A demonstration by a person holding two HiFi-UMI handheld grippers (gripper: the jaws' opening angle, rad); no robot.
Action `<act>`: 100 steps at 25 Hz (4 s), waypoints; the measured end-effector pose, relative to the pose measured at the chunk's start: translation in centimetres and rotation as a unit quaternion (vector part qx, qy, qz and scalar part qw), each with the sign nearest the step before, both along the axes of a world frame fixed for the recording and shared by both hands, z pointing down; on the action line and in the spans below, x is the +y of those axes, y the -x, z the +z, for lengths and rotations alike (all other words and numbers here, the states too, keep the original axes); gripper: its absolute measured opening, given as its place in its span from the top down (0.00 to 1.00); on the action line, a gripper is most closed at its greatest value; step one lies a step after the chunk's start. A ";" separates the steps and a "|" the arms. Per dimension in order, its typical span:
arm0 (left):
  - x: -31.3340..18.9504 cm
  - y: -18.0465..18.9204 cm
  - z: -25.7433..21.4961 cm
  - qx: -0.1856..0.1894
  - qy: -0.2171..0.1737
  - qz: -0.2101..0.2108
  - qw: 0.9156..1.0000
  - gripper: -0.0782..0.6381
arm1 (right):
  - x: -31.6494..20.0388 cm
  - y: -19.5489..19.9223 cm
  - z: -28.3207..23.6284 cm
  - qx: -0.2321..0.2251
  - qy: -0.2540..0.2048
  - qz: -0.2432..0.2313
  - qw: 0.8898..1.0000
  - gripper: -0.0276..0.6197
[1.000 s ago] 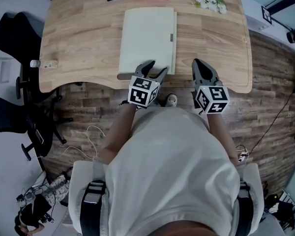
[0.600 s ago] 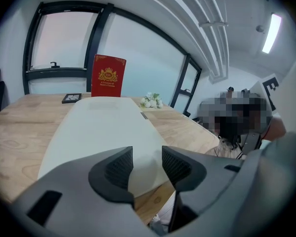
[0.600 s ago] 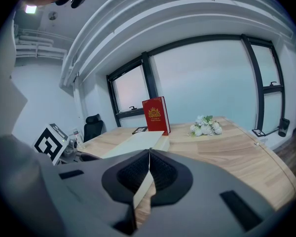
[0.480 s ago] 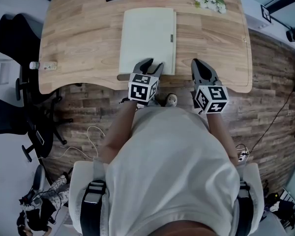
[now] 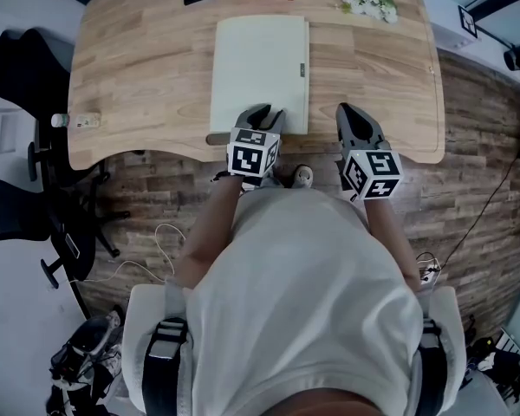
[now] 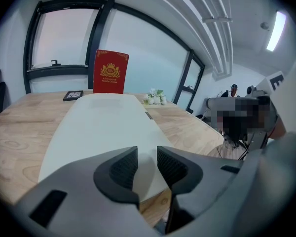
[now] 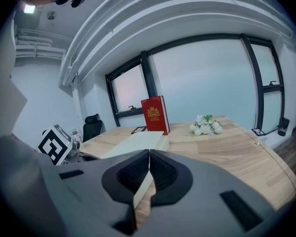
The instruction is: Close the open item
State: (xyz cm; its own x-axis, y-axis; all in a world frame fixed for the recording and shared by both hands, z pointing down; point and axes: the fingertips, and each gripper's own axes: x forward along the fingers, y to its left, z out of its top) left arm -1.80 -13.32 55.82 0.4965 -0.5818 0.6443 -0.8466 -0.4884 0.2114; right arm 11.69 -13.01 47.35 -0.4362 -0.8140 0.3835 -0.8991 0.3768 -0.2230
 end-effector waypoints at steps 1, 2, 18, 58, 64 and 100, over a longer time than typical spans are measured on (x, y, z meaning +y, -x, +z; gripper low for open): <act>0.0 0.0 0.0 0.000 0.001 0.001 1.000 0.70 | 0.0 0.0 0.0 0.000 0.000 0.000 1.000 0.93; 0.0 -0.1 0.1 0.001 0.002 0.002 1.000 0.70 | -0.1 0.0 0.0 0.000 0.000 0.000 1.000 0.93; -0.2 -0.5 1.0 -0.022 0.025 0.019 0.999 0.70 | -0.7 -0.1 0.2 0.001 0.004 0.001 1.000 0.93; -0.3 -0.7 1.1 -0.031 0.059 0.034 0.997 0.72 | -0.4 0.4 0.3 0.001 0.003 0.000 1.000 0.93; -0.3 -0.8 0.5 -0.030 0.050 0.033 0.998 0.72 | -0.5 0.4 0.2 0.001 0.002 0.000 1.000 0.93; -1.3 1.3 -4.6 -0.006 -0.028 -0.025 0.999 0.74 | -1.1 1.1 -0.3 -0.001 -0.006 -0.010 1.000 0.93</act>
